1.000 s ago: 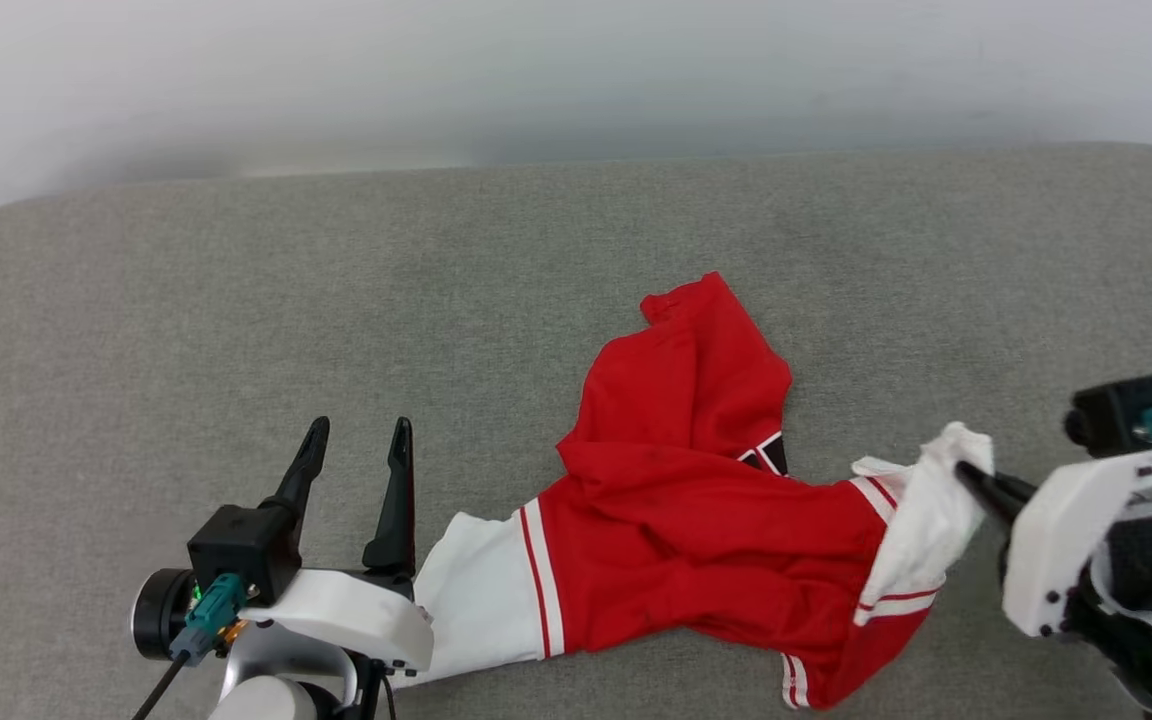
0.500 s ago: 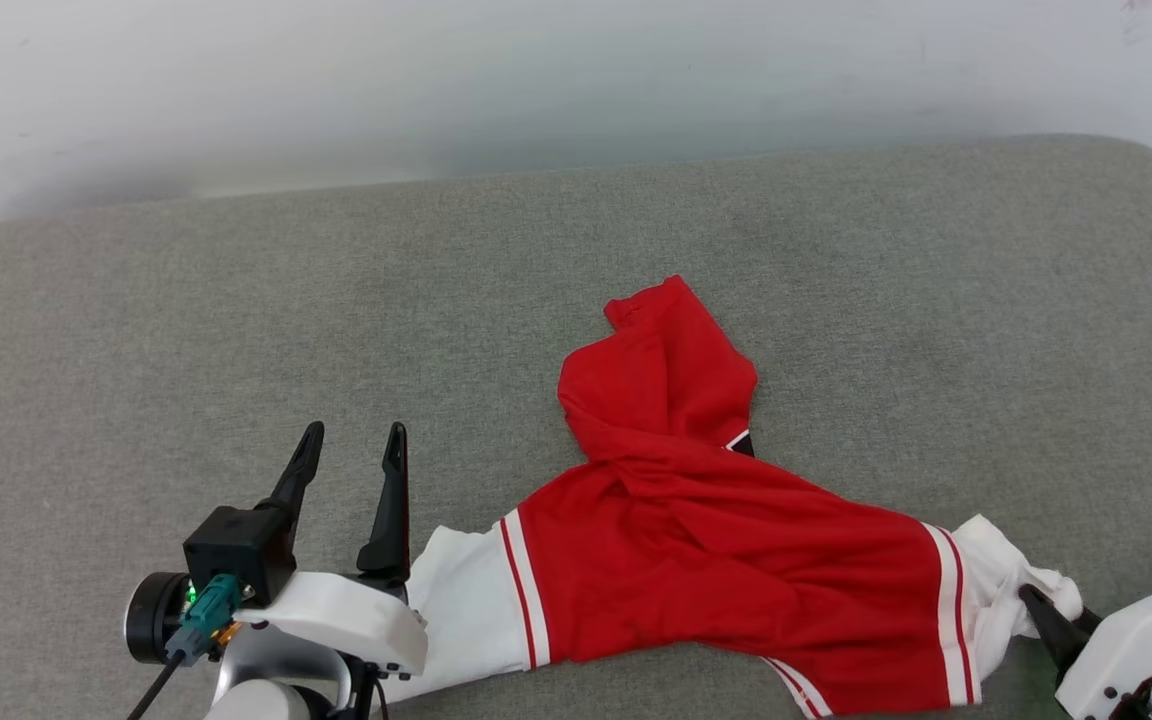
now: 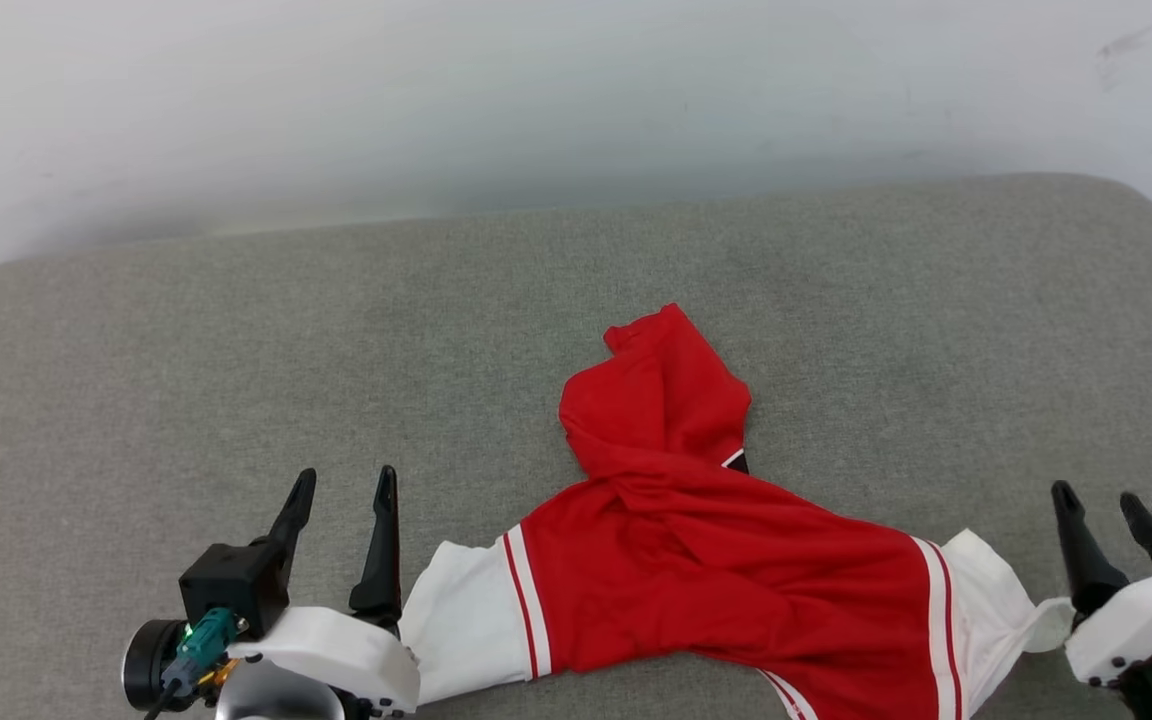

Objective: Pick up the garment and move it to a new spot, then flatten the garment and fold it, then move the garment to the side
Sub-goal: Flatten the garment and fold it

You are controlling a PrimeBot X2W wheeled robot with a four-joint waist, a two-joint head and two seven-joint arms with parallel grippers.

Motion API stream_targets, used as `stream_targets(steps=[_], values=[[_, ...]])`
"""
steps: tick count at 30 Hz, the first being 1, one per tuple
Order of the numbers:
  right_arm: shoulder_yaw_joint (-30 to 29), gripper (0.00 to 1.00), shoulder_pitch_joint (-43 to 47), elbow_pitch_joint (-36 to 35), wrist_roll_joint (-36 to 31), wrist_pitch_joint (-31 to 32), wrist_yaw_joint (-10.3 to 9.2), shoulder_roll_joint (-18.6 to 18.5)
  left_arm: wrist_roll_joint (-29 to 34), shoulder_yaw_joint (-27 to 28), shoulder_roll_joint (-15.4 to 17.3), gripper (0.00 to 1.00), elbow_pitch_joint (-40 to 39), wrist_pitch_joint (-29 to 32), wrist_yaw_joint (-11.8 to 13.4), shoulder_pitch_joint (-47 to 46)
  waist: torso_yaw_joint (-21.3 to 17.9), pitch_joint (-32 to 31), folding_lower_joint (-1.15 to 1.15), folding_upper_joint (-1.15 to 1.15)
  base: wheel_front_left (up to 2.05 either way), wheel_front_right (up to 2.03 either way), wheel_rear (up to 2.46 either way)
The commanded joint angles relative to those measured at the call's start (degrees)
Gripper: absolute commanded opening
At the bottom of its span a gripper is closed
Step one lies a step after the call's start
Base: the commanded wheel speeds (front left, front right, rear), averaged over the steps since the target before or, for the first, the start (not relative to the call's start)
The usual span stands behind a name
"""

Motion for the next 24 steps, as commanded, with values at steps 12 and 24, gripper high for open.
stream_targets(steps=[12, 24], values=[[6.5, 1.0, 7.4, -16.3, -8.4, 0.3, -0.01, 6.7, -7.0, -0.8, 4.1, 1.0, 1.3, 14.1, -0.6, 5.6, -1.9, -4.2, 0.0, 0.0, 0.0, 0.0, 0.0], [10.1, 1.0, 9.4, -21.8, -7.8, 2.7, -0.01, 8.0, -14.6, -2.7, 10.4, 1.0, 4.0, 34.1, -3.0, 5.9, -5.4, -1.4, 0.0, 0.0, 0.0, 0.0, 0.0]])
